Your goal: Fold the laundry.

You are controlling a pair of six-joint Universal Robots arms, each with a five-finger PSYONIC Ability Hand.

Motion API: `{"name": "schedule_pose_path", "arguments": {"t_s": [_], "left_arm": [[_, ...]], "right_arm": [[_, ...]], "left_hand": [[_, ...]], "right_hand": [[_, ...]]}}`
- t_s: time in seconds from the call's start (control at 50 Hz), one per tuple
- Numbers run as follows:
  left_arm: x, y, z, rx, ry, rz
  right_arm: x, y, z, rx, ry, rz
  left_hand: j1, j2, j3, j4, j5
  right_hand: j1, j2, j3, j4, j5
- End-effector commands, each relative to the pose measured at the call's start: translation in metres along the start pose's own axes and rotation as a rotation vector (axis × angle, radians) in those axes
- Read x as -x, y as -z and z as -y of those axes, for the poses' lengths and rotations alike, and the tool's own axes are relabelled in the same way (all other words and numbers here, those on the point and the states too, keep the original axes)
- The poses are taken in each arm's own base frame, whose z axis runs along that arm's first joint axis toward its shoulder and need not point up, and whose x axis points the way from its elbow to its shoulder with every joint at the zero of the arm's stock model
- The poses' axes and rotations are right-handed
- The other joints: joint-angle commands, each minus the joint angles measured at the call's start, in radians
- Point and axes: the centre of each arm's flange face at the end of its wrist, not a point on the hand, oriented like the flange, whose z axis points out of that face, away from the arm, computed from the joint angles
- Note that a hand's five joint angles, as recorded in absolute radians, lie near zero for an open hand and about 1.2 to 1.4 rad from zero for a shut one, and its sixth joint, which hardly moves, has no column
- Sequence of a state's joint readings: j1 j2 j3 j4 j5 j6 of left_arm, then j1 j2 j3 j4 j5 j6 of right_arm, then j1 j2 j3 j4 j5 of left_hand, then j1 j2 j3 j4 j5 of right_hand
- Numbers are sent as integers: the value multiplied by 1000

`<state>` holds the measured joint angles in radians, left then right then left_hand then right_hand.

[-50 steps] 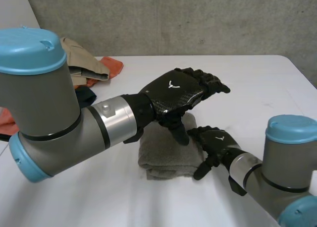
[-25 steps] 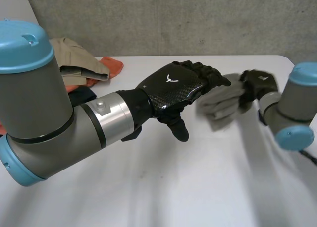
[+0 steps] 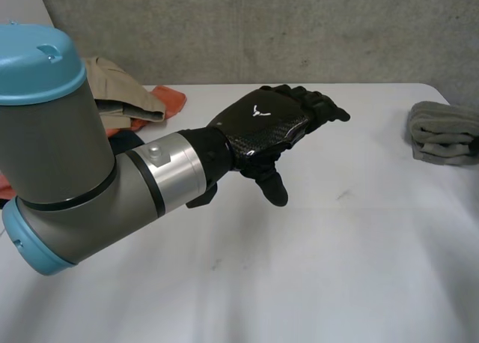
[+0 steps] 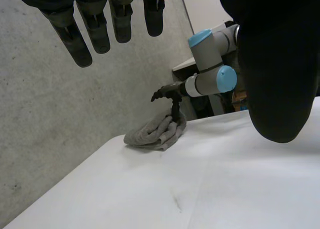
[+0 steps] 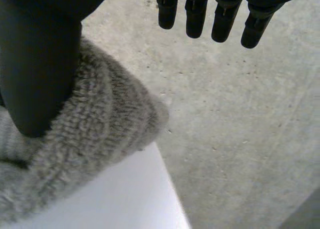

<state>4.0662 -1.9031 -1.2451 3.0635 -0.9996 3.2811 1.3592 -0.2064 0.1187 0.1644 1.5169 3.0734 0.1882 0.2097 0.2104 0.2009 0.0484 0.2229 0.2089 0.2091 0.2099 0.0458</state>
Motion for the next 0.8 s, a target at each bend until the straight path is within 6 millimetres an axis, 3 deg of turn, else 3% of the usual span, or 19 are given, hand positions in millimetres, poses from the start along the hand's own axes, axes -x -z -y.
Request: {"name": "schedule_pose_path", "arguments": {"t_s": [0.02, 0.12, 0.24, 0.28, 0.34, 0.36, 0.42, 0.44, 0.5, 0.52, 0.58, 0.66, 0.76, 0.8], "left_arm": [[1, 0, 5, -12, -8, 17], [3, 0, 9, -24, -14, 45], [25, -2, 24, -89, -9, 202], [37, -2, 30, -117, -8, 275], [74, 4, 43, -169, -23, 467], [94, 9, 47, -183, -37, 569], [134, 19, 45, -180, -54, 726], [164, 26, 36, -151, -72, 818], [202, 33, 18, -85, -131, 909], [225, 39, 4, -29, -181, 960], [257, 45, -21, 62, -253, 1018], [312, 55, -84, 223, -367, 1082], [361, 58, -141, 176, -452, 1126], [370, 56, -153, 139, -475, 1092]], "right_arm": [[-24, 4, 34, -26, 231, -188], [-19, 14, 69, -50, 428, -203], [20, 34, 67, -42, 347, 10], [35, 53, 91, -110, 313, 94], [45, 75, 112, -193, 301, 166], [53, 90, 120, -253, 309, 220], [71, 119, 124, -322, 322, 325], [85, 141, 127, -364, 331, 395], [102, 175, 129, -405, 333, 475], [109, 197, 129, -417, 334, 516], [116, 235, 123, -397, 333, 559], [120, 267, 108, -349, 333, 600], [123, 297, 89, -295, 359, 636], [123, 305, 84, -275, 369, 645]], "left_hand": [[22, 1, 0, 10, -12], [22, 1, 0, 10, -12], [25, 4, 3, 13, -9], [25, 4, 3, 13, -9], [25, 4, 3, 13, -9], [28, 7, 6, 15, -7], [40, 19, 18, 27, 5], [40, 19, 18, 27, 5], [43, 21, 21, 30, 8], [46, 24, 24, 33, 11], [43, 21, 21, 30, 8], [43, 21, 21, 30, 8], [49, 27, 27, 36, 14], [69, 48, 47, 56, 34]], "right_hand": [[-48, -34, -35, -35, -46], [-48, -34, -35, -35, -46], [-48, -34, -35, -35, -46], [-48, -34, -35, -35, -46], [-48, -34, -35, -35, -46], [-48, -34, -35, -35, -46], [-48, -34, -35, -35, -46], [-48, -34, -35, -35, -46], [-48, -34, -35, -35, -46], [-48, -34, -35, -35, -46], [-48, -34, -35, -35, -46], [-48, -34, -35, -35, -46], [-48, -34, -35, -35, -46], [-48, -34, -35, -35, -46]]}}
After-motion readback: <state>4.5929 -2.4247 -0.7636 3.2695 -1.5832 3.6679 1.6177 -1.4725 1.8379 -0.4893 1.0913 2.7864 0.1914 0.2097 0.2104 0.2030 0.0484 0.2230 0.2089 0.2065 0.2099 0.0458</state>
